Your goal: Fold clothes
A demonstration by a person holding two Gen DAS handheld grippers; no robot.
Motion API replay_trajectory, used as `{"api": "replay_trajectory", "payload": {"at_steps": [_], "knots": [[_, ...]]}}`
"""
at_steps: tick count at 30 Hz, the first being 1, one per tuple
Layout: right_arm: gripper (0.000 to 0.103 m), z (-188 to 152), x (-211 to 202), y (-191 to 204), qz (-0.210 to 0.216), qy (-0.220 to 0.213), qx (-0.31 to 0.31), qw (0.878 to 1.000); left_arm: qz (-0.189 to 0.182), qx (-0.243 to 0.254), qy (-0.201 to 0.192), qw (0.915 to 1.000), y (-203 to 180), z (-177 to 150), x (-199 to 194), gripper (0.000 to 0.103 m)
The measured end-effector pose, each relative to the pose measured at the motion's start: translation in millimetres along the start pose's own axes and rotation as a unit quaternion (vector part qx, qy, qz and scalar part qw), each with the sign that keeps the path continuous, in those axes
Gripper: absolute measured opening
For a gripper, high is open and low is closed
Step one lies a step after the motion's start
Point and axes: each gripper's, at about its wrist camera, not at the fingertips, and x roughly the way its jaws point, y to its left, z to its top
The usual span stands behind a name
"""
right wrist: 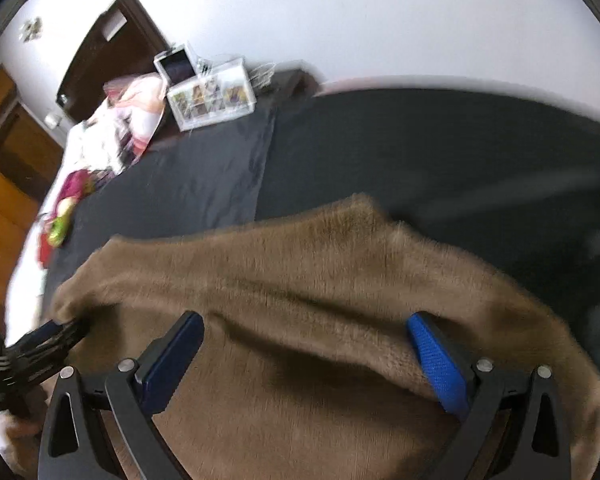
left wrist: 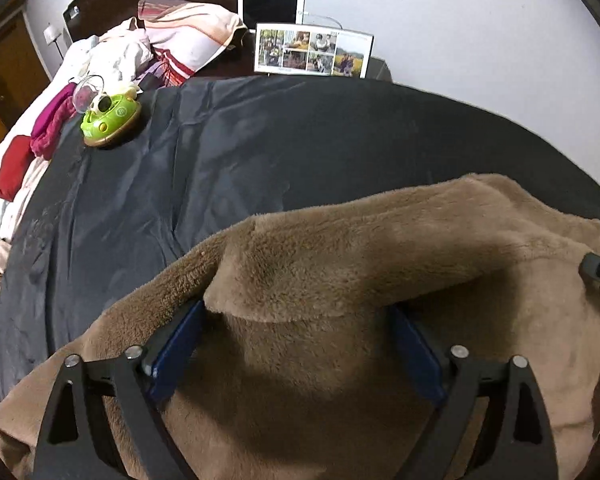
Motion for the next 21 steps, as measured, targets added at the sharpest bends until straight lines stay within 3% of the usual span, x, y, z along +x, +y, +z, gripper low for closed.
{"api": "replay_trajectory", "payload": {"at_steps": [4,8,10,14,21], "knots": [[0.103,12,10,2,-0.022,-0.011,0.024,0.999,-0.001,0.004,-0.011,0.9999,-1,-1,2,0.099],[0.103,13,26,24,-0.103,-0.022,-0.04,0.994,-0.004,0.009,-0.021,0.9997,-1,-2,4,0.102],[0.103,11,30,29,-0.119,-0.046,-0.052,0.99,-0.006,0.011,-0.023,0.9997,-2,-2,5,0.102],[0.103,17,32,27,-0.123,-0.073,-0.06,0.988,-0.006,0.016,-0.026,0.9995,-3,2,10,0.103],[0.103,46,53,32,-0.117,-0.075,-0.07,0.988,-0.01,0.027,-0.043,0.9986,2,9,15,0.103]]}}
